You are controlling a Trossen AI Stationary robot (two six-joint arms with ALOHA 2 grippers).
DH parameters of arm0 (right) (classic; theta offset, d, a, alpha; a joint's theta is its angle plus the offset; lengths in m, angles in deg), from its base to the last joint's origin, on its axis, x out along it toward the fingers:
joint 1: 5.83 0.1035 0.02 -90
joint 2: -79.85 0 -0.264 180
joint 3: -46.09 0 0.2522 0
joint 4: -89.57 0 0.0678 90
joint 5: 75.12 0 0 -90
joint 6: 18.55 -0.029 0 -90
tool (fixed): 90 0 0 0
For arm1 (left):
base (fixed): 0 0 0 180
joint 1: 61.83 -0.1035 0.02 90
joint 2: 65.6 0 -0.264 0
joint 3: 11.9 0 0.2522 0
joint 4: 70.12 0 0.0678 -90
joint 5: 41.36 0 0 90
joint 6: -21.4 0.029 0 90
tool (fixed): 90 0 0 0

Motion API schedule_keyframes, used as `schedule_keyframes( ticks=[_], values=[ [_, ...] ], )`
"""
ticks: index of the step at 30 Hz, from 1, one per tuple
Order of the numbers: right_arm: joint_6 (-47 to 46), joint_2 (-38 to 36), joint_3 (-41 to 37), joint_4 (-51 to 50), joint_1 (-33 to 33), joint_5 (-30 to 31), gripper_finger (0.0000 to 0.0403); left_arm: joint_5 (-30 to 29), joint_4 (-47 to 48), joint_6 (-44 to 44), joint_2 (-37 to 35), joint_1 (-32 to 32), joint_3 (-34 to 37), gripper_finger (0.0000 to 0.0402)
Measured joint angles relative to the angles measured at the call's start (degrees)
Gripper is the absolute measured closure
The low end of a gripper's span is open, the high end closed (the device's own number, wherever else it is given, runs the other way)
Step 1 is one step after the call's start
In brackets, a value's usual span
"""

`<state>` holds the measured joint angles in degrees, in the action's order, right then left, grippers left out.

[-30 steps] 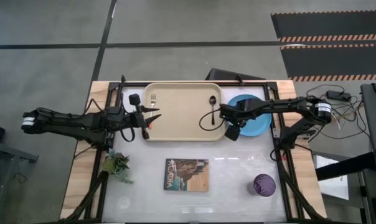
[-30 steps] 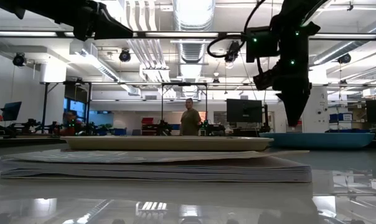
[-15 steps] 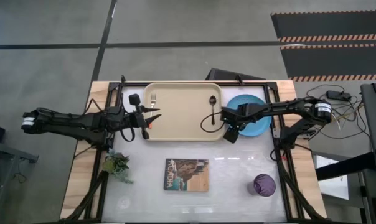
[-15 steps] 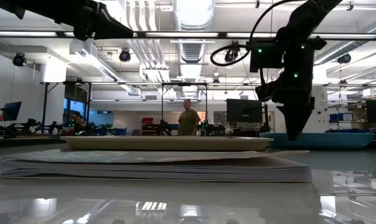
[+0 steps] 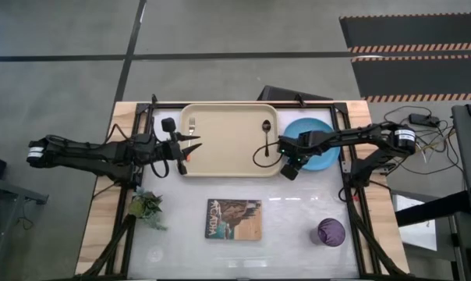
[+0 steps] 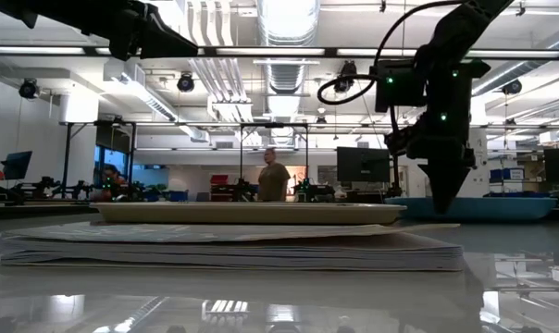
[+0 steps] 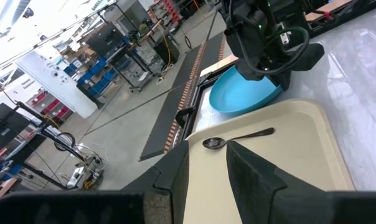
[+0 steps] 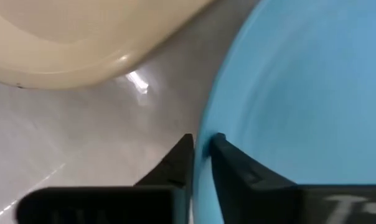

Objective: Pick and place plate/cup/fork/spoon on tray
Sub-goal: Put the blue plate on the light brown tray to the left of the black spoon

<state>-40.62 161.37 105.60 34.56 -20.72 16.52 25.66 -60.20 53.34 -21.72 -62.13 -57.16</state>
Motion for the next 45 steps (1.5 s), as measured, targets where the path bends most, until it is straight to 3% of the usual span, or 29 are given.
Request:
schedule_keyframes(
  ticks=[12,21,33,40,45],
  values=[
    [0.0,-1.5,0.9,-2.1,0.0,0.6,0.039,0.0,0.0,0.0,0.0,0.0,0.0,0.0311],
    [1.1,-3.3,9.2,-10.1,0.0,5.5,0.0393,0.0,0.0,0.0,0.0,0.0,0.0,0.0311],
    [5.5,-3.4,20.5,-12.9,0.2,8.8,0.0394,0.0,-0.2,0.0,-0.1,0.0,0.0,0.0311],
    [7.7,-3.4,26.0,-11.2,1.8,10.6,0.0395,0.0,-0.2,0.0,-0.1,0.0,0.0,0.0311],
    [10.2,-3.4,27.1,-4.4,3.8,11.1,0.0394,0.0,-0.2,0.0,-0.1,0.0,0.0,0.0311]
  ],
)
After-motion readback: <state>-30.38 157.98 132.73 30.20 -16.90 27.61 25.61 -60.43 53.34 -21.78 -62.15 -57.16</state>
